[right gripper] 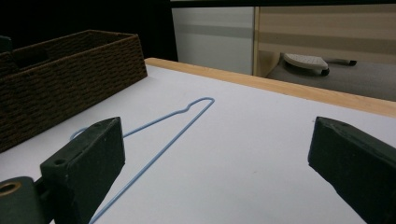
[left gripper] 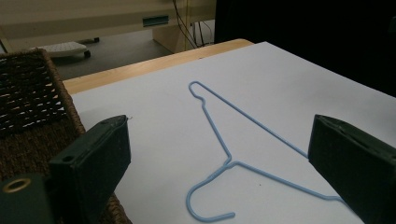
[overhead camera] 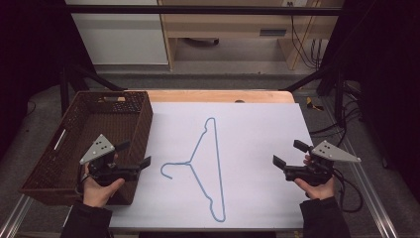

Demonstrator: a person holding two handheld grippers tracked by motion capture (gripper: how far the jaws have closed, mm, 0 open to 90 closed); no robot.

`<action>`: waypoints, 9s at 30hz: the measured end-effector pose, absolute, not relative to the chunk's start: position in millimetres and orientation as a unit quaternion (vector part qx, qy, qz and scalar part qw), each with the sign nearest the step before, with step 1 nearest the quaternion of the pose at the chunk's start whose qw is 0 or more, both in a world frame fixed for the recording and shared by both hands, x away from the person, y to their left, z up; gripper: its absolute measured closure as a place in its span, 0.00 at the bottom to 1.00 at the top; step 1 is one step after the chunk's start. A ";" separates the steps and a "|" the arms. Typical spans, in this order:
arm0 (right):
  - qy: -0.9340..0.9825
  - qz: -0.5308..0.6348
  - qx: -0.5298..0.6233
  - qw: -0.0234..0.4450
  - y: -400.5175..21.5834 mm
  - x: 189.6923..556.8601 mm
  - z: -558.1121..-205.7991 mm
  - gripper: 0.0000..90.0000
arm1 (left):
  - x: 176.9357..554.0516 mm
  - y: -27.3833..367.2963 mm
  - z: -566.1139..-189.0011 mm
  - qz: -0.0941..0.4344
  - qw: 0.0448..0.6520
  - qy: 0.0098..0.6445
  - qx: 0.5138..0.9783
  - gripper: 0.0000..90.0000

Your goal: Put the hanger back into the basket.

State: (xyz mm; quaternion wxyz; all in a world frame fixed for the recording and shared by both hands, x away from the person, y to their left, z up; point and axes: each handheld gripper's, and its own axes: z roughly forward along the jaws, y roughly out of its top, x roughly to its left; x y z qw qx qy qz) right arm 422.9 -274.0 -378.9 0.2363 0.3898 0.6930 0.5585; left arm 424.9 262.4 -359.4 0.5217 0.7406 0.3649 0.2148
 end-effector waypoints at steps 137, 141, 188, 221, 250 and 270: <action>0.858 0.306 0.398 0.107 -19.6 457.7 -468.0 0.95 | 424.7 243.5 -363.8 0.208 0.516 0.354 0.752 0.08; 0.855 0.306 0.405 0.103 -20.1 458.2 -467.5 0.96 | 424.0 244.6 -363.0 0.209 0.517 0.356 0.750 0.08; 0.851 0.333 0.391 0.107 -33.7 457.5 -448.0 0.98 | 422.6 239.9 -363.2 0.205 0.515 0.352 0.755 0.08; 0.816 0.429 0.382 0.073 -88.1 455.3 -405.8 0.98 | 422.0 193.8 -401.6 0.159 0.475 0.327 0.801 0.10; 0.816 0.434 0.375 0.068 -94.5 451.8 -404.9 0.97 | 473.0 157.1 -415.6 0.129 0.526 0.326 0.774 0.66; 0.831 0.407 0.372 0.075 -95.8 448.6 -411.2 0.92 | 468.4 149.4 -410.4 0.130 0.524 0.319 0.779 0.94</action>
